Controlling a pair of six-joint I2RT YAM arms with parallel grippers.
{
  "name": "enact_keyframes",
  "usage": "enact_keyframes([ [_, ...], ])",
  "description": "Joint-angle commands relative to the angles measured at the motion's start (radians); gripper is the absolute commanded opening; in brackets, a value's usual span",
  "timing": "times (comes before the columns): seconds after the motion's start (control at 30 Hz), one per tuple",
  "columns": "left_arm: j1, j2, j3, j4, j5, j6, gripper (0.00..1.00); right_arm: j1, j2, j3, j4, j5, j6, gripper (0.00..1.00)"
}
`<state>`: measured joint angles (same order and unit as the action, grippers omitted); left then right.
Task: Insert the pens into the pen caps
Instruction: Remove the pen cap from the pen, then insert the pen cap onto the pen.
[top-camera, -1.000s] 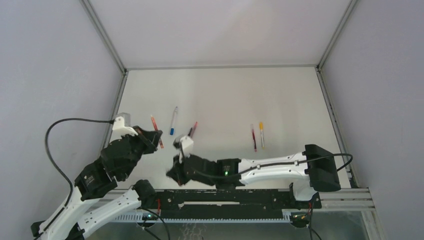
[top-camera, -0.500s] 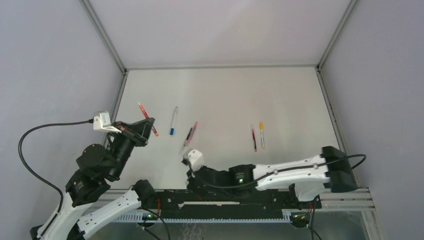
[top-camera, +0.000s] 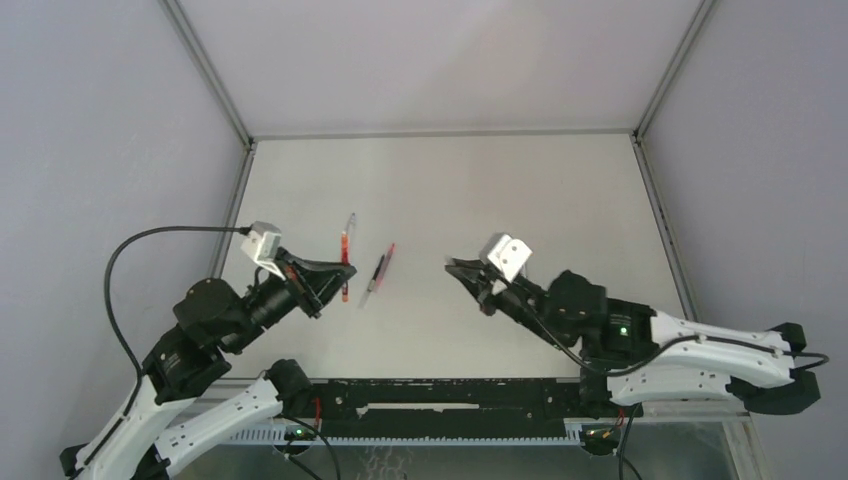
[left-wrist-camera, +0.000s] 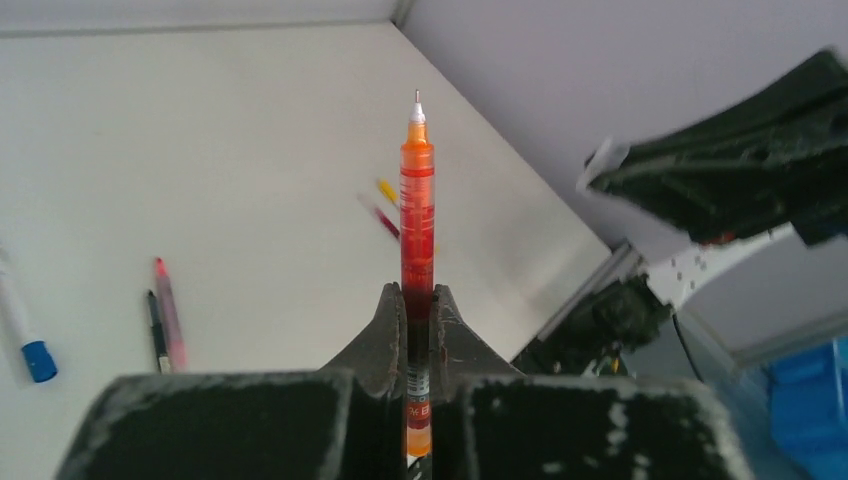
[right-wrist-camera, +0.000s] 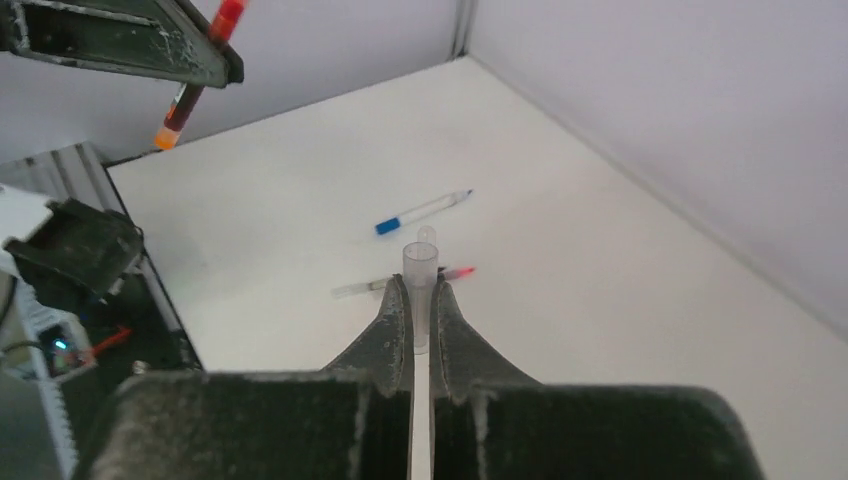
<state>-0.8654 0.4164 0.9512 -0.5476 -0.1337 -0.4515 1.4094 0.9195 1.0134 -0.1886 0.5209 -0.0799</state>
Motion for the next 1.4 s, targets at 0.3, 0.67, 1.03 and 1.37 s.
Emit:
enact_keyframes([
  [0.3,-0.012,0.259,0.073,-0.056,0.470,0.063,0.00,-0.103,-0.245,-0.040,0.018,-0.271,-1.066,0.00],
  [0.67,-0.014,0.389,0.161,-0.027,0.640,0.033,0.00,-0.341,-0.208,0.000,-0.143,-0.436,-1.468,0.00],
  [1.03,-0.014,0.418,0.133,0.063,0.669,0.008,0.00,-0.259,-0.195,0.004,-0.211,-0.308,-1.765,0.00],
  [1.37,-0.014,0.446,0.124,0.071,0.745,0.025,0.00,-0.169,-0.140,0.040,-0.248,-0.235,-1.941,0.00],
])
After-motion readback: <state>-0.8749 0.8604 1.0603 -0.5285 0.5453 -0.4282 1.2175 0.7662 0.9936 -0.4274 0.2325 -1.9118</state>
